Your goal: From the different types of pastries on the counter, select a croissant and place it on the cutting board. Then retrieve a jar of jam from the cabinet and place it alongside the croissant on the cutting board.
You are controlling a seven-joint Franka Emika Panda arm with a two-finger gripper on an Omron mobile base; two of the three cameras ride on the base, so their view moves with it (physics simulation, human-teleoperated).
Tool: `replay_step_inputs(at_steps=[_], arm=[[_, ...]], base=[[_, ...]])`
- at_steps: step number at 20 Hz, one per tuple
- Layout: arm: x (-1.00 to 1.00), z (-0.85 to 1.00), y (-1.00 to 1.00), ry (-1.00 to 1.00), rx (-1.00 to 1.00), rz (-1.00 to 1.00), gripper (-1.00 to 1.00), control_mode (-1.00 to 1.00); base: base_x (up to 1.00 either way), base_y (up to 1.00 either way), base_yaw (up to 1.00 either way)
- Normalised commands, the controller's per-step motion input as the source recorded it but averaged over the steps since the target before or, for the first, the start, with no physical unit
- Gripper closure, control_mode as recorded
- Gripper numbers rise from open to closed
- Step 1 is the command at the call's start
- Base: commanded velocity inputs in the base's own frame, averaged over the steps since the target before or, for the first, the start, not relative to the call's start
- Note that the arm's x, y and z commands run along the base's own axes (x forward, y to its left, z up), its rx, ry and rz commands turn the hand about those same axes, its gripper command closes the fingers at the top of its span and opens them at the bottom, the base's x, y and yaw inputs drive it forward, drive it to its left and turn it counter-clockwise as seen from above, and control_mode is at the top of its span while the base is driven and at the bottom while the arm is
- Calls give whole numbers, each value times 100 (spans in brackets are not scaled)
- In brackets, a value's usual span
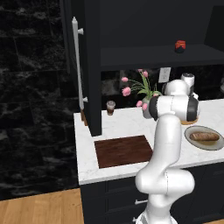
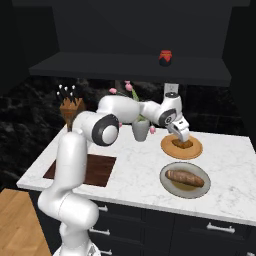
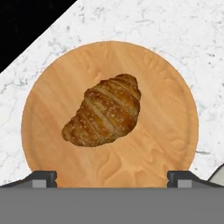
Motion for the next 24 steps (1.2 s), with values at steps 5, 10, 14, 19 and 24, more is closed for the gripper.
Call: replay_step_inputs(at_steps=[5, 10, 14, 19, 24], arm=[[9, 22, -31, 8, 6, 0, -100, -100], [14, 8, -25, 2, 2, 0, -100, -100], [23, -8, 0, -1, 0, 0, -100, -100], [11, -5, 0, 0, 0, 0, -100, -100], [13, -21, 0, 0, 0, -4, -100, -100]], base=[[0, 0, 0], [0, 0, 0], [0, 0, 0], [0, 0, 0], [0, 0, 0]])
